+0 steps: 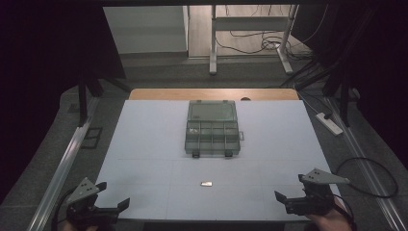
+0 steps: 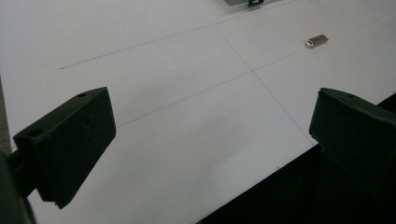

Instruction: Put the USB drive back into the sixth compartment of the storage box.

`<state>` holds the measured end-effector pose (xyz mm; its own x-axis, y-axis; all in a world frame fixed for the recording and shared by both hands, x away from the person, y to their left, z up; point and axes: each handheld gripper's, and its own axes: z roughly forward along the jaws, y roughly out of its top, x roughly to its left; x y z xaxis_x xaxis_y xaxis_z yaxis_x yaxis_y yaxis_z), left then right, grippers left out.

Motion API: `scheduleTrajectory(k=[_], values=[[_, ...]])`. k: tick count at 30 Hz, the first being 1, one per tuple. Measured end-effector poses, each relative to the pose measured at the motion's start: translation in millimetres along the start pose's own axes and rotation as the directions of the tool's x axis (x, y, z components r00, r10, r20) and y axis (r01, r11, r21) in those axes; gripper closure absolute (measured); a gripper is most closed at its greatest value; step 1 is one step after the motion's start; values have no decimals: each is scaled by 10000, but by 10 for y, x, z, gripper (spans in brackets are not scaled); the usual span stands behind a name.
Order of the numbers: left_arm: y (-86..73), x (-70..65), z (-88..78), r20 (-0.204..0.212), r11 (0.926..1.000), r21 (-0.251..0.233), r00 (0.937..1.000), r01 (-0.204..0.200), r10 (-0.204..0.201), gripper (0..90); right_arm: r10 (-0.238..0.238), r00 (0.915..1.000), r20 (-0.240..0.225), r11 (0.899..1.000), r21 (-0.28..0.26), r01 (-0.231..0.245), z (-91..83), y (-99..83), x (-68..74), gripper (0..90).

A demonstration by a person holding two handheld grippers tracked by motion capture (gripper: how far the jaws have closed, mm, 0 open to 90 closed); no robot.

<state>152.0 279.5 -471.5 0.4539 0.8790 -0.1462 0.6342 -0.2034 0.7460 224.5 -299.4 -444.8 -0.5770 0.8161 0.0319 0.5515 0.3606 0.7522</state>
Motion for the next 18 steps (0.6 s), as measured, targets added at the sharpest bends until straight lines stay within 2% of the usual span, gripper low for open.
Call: scheduleTrajectory(k=[6,18], values=[[1,2,3,41,10000,24,10000,27,-27,6,-170,9978,-643,9998,-121,163,25,61,-9,0],[3,7,7,69,10000,68,10000,58,-59,8,-338,9962,-808,9993,-180,324,126,141,17,0]])
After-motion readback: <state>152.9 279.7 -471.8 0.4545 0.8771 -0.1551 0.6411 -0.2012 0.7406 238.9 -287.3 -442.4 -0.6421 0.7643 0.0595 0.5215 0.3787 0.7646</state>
